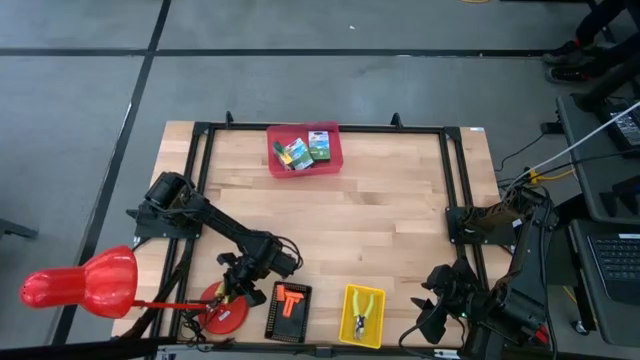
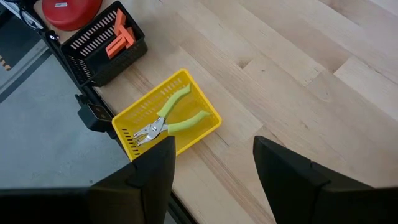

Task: Pick & Place School Supplies
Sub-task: Put the green hole puncher into the yellow bin

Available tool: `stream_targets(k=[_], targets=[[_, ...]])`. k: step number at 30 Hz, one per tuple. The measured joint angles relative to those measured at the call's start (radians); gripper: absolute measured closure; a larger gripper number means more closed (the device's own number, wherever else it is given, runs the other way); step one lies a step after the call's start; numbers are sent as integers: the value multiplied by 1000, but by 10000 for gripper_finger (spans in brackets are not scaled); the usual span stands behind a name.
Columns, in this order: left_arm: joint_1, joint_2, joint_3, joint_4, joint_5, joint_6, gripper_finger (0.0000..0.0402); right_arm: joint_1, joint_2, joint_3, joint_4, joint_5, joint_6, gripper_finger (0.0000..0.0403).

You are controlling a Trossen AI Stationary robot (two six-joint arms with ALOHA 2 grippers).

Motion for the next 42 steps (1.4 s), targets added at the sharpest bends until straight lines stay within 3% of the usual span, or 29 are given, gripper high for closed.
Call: stream_targets(k=[9,21,25,31,35,42], targets=[[102,-15,0,-30,-132,72,354,0,0,0,0,-4,23,184],[437,-175,36,10,-410,286,354,0,0,0,0,4,74,184],[535,-240,37,221,-437,354,355,0,0,0,0,6,106,184],[597,-265,39,660,-370,396,355,0,0,0,0,48,188,184],[578,-236,35,893,-319,401,355,0,0,0,0,102,260,184],[450,-142,-14,1372,-291,249,355,0,0,0,0,158,304,184]])
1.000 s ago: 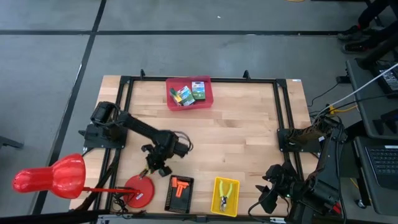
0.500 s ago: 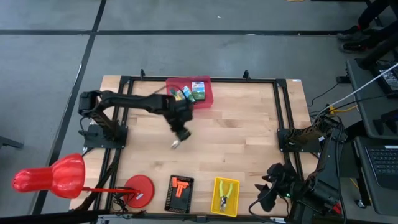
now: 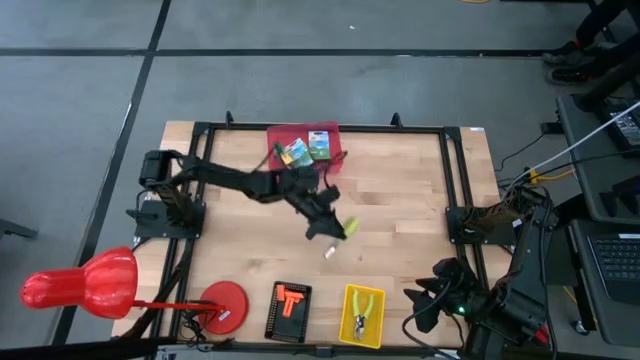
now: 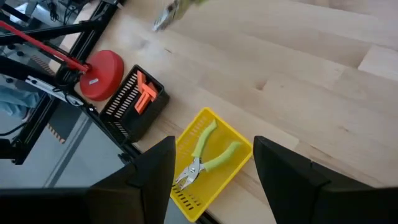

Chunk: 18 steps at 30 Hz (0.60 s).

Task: Pick & Place School Supplies
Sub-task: Put the green hole puncher into the yellow bin

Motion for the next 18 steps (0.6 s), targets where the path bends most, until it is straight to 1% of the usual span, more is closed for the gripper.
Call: stream_targets(k=[3,6,8,13,18], targets=[[-61,61,-2,168,-10,-60,355,5,0,0,0,0,0,184],[-119,134,-1,331,-56,-122,354,8,0,0,0,-1,-13,184],[-156,183,0,399,-92,-160,354,8,0,0,0,-4,-29,184],[-236,295,57,442,-174,-229,354,11,0,0,0,-4,-57,184],[-302,372,169,434,-233,-245,354,14,0,0,0,-4,-80,184]])
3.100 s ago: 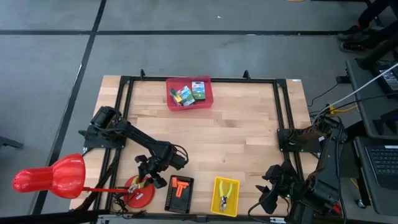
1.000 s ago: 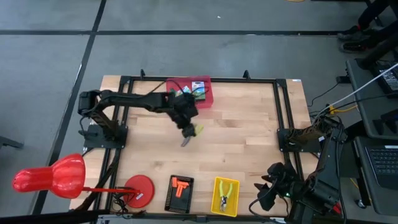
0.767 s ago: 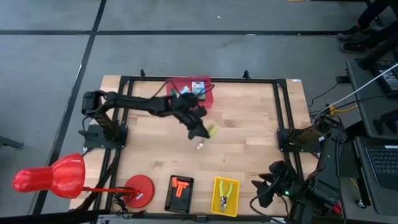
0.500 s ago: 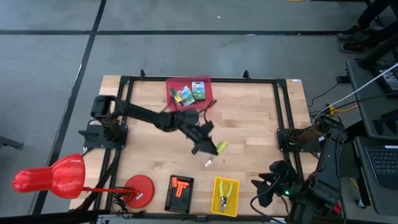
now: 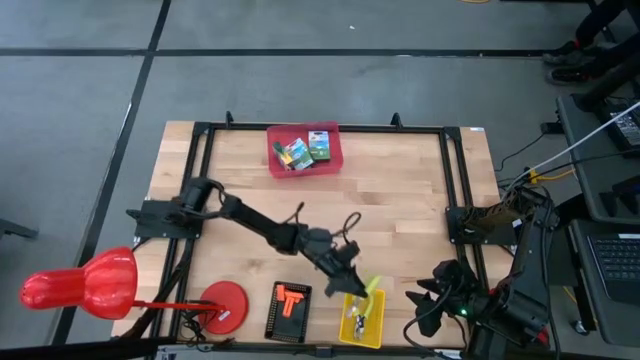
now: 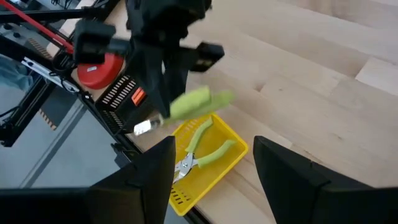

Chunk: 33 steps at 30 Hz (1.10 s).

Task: Pick & Place School Supplies
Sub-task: Put the green hole puncher into the yellow bin

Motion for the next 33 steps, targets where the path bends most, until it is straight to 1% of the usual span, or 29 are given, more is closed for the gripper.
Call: stream_targets(k=[5,8,12,22,26,33], targets=[[-49,63,101,-59,-94,-11,354,7,0,0,0,0,-24,184],[-73,77,135,-138,-129,-19,354,10,0,0,0,2,-33,184],[-101,84,150,-213,-167,-36,354,12,0,0,0,0,-48,184],[-138,82,152,-263,-227,-98,349,16,0,0,0,0,-96,184],[-143,82,152,-276,-230,-107,330,20,0,0,0,0,-105,184],[-141,81,152,-317,-239,-145,266,32,0,0,0,17,-108,184]])
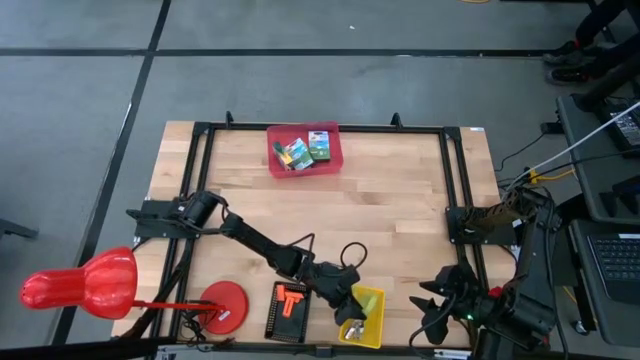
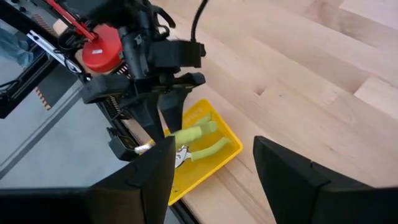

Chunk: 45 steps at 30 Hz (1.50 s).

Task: Pick & Place School Supplies
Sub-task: Put the green hole puncher into the yellow bin, then return to Home Position

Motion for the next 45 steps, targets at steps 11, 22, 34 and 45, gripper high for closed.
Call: stream_targets(k=[11,22,34,45], targets=[[12,-2,0,42,13,2,226,3,0,0,0,28,3,184],[86,-52,0,152,89,82,240,20,-27,0,0,139,6,184],[201,-368,-31,-20,-109,651,268,67,-160,0,0,384,-171,184],[330,-852,-511,-64,-69,766,293,118,-376,-247,-1,575,34,184]])
